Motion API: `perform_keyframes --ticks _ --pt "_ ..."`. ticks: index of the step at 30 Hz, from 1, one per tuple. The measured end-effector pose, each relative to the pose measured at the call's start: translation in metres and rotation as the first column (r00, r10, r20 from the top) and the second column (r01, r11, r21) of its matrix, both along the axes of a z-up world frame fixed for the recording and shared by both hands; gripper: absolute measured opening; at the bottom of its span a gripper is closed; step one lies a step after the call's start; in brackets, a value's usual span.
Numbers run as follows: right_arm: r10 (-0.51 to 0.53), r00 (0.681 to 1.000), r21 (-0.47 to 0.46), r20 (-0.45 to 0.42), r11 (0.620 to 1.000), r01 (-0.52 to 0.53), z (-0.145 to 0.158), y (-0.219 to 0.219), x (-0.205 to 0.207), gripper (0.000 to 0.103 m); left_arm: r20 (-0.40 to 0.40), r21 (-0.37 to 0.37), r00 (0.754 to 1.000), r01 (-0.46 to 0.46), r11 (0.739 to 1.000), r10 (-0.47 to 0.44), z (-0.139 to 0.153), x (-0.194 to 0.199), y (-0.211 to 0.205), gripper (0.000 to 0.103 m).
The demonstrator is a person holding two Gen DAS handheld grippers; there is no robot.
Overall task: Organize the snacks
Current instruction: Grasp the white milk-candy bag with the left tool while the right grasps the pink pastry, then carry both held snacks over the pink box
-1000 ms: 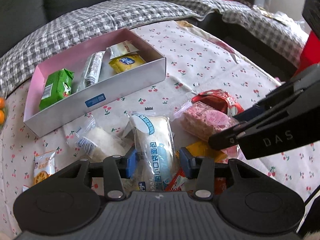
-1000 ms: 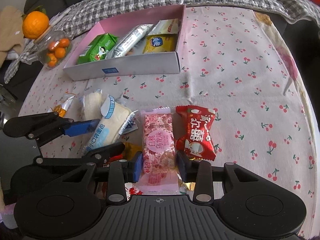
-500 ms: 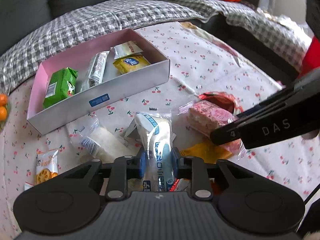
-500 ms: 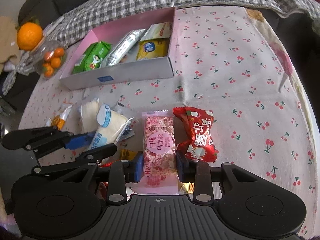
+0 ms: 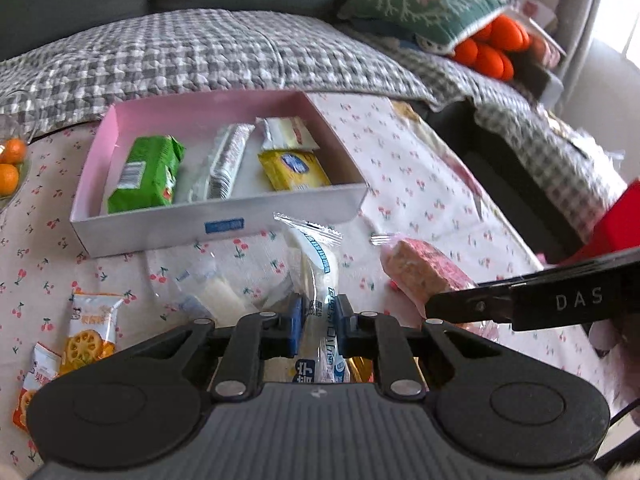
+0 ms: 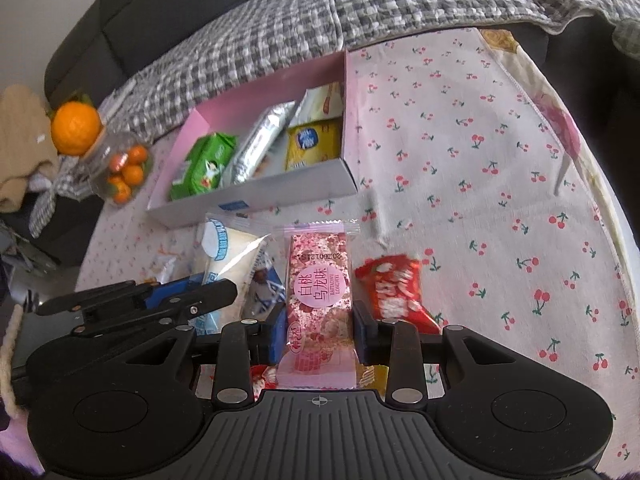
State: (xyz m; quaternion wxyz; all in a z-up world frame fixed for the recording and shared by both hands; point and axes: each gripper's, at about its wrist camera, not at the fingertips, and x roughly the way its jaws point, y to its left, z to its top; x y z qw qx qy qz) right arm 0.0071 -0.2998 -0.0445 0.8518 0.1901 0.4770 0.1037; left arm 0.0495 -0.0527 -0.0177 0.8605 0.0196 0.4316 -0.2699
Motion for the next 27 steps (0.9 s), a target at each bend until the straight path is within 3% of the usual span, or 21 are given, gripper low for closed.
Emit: perform_keyframes --ticks 17,27 --pt "-0.102 0.994 0.139 0.04 0.986 0.096 0.022 0.001 0.039 0.032 -0.019 -0.138 0.989 -0.148 0.979 0.147 0.024 0.03 0.036 0.015" --pt "-0.16 0.987 0.268 0.031 0.952 0.146 0.014 0.012 0.089 0.032 0.0 -0.124 0.978 -0.207 0.97 0.209 0.034 0.067 0.045 0.015"
